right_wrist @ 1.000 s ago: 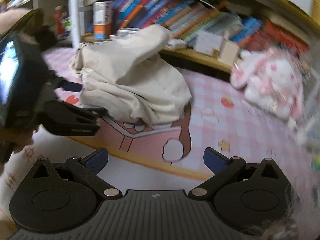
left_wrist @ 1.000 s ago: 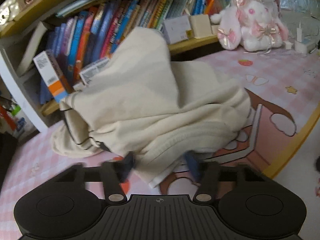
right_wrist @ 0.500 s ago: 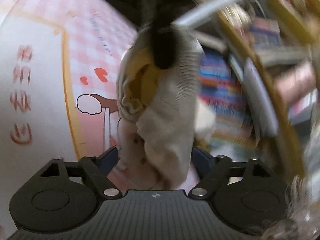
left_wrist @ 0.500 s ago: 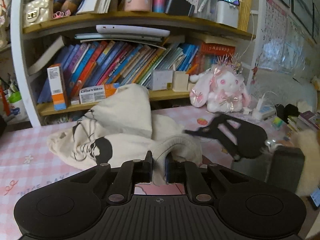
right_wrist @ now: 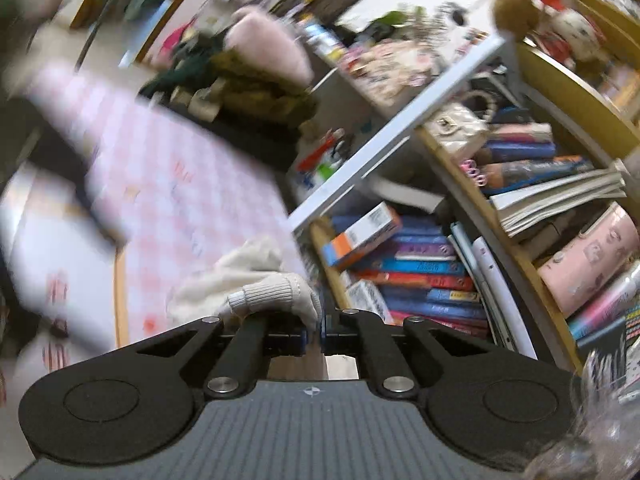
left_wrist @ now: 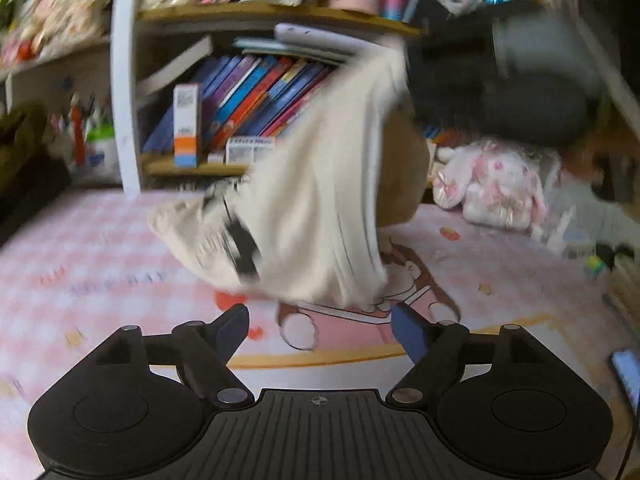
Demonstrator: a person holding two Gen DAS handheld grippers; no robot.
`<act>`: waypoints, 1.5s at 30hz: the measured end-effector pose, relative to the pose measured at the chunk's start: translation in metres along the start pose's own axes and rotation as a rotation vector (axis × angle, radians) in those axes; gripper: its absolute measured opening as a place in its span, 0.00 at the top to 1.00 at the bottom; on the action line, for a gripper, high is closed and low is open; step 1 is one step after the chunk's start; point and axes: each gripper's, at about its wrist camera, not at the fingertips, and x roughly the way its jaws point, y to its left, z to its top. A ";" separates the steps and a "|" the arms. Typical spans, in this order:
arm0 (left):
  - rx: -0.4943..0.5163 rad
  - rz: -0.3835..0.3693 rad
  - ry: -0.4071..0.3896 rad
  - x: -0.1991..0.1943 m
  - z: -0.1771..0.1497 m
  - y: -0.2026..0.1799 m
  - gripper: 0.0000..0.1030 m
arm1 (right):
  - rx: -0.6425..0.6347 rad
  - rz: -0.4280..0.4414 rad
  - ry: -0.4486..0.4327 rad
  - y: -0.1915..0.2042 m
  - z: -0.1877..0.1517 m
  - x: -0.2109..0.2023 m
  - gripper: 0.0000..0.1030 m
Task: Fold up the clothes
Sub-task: 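Grasp the shirt with the right gripper while the left gripper grasps it too, then lift the shirt up with both grippers, shaking it out to hang open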
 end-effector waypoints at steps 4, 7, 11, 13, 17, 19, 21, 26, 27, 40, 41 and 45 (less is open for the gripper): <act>-0.077 0.027 -0.044 0.015 0.006 -0.010 0.15 | 0.072 0.055 -0.042 -0.028 0.038 -0.007 0.95; -0.131 0.069 -0.091 0.024 0.016 -0.011 0.15 | 0.099 0.088 -0.061 -0.044 0.064 -0.007 0.95; -0.189 0.118 -0.172 0.030 0.032 -0.014 0.15 | 0.167 0.136 -0.048 -0.061 0.087 -0.006 0.95; -0.190 0.151 -0.213 0.031 0.040 -0.020 0.14 | 0.220 0.169 -0.032 -0.069 0.097 -0.004 0.95; -0.171 0.238 -0.228 0.037 0.048 -0.022 0.13 | 0.292 0.193 -0.024 -0.081 0.106 -0.004 0.95; -0.171 0.265 -0.233 0.034 0.046 -0.016 0.13 | 0.283 0.160 -0.025 -0.083 0.105 -0.007 0.95; -0.191 0.254 -0.247 0.027 0.042 -0.009 0.13 | 0.287 0.116 -0.019 -0.091 0.101 -0.009 0.95; -0.101 0.241 -0.250 0.022 0.030 -0.016 0.13 | 0.373 0.047 0.002 -0.118 0.084 -0.014 0.95; -0.062 0.245 -0.236 0.026 0.029 -0.022 0.13 | 0.390 0.037 0.004 -0.124 0.081 -0.014 0.95; 0.214 0.354 -0.177 0.084 0.041 -0.058 0.38 | 0.372 -0.036 0.043 -0.134 0.076 -0.027 0.95; 0.178 0.326 -0.179 0.079 0.040 -0.054 0.38 | 0.378 -0.058 0.057 -0.137 0.069 -0.029 0.95; 0.152 0.241 -0.207 0.059 0.033 -0.057 0.38 | 0.427 -0.106 0.090 -0.150 0.048 -0.035 0.95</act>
